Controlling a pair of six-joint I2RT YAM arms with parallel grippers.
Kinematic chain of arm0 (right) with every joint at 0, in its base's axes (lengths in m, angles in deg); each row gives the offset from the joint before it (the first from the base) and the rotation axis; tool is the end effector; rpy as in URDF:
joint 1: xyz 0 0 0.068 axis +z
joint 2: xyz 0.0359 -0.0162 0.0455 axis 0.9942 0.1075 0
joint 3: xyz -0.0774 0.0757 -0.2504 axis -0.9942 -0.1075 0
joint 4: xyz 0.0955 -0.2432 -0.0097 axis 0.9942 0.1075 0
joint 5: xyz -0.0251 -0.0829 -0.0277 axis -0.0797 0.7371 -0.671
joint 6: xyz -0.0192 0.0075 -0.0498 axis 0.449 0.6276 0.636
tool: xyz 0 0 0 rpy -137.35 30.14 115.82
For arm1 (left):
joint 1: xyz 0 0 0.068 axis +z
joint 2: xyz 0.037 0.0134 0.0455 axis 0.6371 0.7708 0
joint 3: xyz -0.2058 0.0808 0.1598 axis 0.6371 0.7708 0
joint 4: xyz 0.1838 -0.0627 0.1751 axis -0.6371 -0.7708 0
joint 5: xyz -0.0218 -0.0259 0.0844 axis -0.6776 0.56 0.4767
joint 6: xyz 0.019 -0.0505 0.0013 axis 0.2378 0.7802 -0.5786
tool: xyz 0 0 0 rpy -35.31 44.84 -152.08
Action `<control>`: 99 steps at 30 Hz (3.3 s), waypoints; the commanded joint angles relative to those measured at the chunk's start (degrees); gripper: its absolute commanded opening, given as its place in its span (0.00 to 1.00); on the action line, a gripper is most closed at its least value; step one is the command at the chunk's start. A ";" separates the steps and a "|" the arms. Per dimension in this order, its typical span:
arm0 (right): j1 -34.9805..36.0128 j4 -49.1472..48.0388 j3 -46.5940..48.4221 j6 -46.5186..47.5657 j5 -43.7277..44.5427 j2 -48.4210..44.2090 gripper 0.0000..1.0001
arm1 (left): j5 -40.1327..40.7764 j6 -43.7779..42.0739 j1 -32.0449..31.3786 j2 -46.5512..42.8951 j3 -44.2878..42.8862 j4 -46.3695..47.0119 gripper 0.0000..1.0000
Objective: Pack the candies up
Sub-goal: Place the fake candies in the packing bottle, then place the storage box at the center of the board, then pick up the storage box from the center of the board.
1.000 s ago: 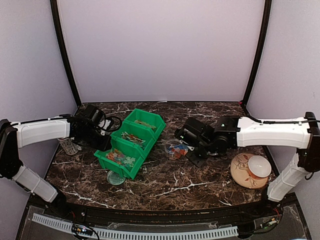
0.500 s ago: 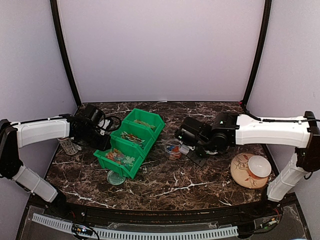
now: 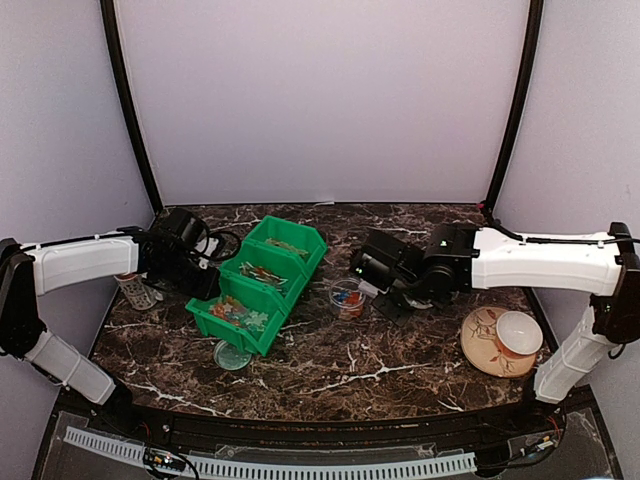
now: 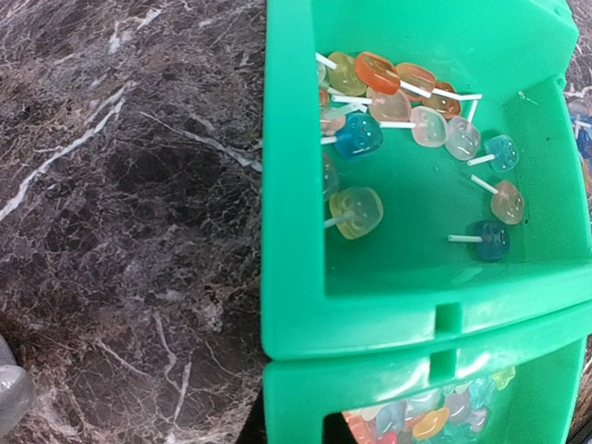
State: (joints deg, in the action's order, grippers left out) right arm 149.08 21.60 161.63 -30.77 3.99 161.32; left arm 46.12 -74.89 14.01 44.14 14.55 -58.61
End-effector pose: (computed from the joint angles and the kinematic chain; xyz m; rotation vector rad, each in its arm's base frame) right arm 0.1473 0.2711 0.2727 -0.9992 2.2617 -0.3305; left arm 0.2574 -0.1250 0.2197 0.3775 2.5421 -0.2967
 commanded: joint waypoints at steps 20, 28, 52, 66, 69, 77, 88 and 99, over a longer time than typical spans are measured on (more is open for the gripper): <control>0.49 -13.29 -4.31 2.65 0.07 -1.45 0.00 | 0.21 -5.65 5.15 4.00 -7.32 4.81 0.00; 0.44 -15.78 -7.68 2.23 -0.82 -4.22 0.00 | -5.81 -11.40 5.39 12.52 -15.72 1.71 0.00; 0.66 -17.95 -12.69 1.31 -2.94 -12.52 0.00 | -7.30 -19.07 5.39 25.23 -21.23 0.39 0.28; 0.75 -16.46 -11.55 1.20 -1.87 -11.80 0.00 | -9.81 -15.75 5.35 17.77 -26.41 -3.73 0.50; 0.83 -16.37 -11.08 1.12 -2.04 -11.39 0.00 | -9.72 -13.77 5.35 19.67 -31.19 -5.66 0.54; 1.18 -15.04 -9.91 0.27 -2.19 -11.27 0.00 | -6.90 -10.41 5.34 32.08 -46.87 -10.36 0.58; 1.70 -13.54 -10.14 -1.50 -1.57 -12.11 0.00 | -6.36 -9.16 3.85 42.60 -53.66 -12.56 0.57; 1.90 -14.07 -9.45 -1.17 -1.80 -10.18 0.00 | -5.60 -9.63 3.61 45.28 -53.01 -12.77 0.34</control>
State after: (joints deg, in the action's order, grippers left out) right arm 150.37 8.40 150.22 -31.30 1.26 150.58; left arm 40.28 -84.33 17.77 88.64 -37.51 -69.69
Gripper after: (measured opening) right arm 0.074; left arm 0.379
